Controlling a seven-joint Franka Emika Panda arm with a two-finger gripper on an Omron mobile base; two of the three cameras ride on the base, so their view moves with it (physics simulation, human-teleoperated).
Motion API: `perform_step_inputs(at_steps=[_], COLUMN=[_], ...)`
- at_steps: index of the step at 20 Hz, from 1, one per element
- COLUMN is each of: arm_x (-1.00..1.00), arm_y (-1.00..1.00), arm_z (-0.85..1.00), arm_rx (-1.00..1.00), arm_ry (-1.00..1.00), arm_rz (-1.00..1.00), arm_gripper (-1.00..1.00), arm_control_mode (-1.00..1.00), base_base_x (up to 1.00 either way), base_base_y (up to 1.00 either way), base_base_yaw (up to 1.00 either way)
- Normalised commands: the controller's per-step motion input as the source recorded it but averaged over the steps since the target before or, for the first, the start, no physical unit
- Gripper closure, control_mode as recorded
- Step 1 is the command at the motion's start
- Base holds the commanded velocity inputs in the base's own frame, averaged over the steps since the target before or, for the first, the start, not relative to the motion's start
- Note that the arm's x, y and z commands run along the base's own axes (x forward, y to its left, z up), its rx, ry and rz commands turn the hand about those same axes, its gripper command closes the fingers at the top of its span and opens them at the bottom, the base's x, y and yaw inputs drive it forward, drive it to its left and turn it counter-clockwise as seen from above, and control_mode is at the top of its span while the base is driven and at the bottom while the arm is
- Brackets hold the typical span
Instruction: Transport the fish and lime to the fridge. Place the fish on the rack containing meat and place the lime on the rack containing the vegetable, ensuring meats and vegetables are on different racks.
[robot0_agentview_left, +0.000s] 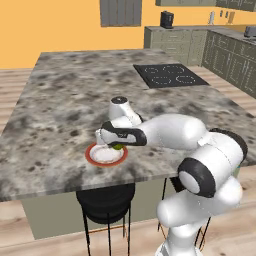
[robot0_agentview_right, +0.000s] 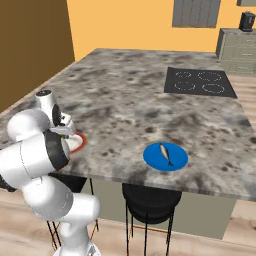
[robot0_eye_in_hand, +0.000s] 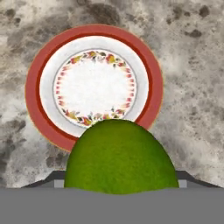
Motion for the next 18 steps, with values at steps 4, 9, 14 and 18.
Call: perform_step_inputs(at_steps=[4, 9, 14, 18], arm_x=[-0.89, -0.99, -0.85, -0.81], arm_y=[-1.0, -0.91, -0.75, -0.36], arm_z=[0.88, 0.61, 0.73, 0.89], arm_rx=[0.03, 0.02, 0.0, 0.0], arm_ry=[0.0, -0.02, -0.16, -0.16], arm_rz=[0.07, 0.06, 0.14, -0.02], arm_gripper=[1.0, 1.0, 1.0, 1.0], arm_control_mode=[-1.0, -1.0, -1.0, -1.0], base_base_x=[0.0, 0.0, 0.0, 0.0], base_base_y=[0.0, 0.0, 0.0, 0.0], base_base_yaw=[0.0, 0.0, 0.0, 0.0])
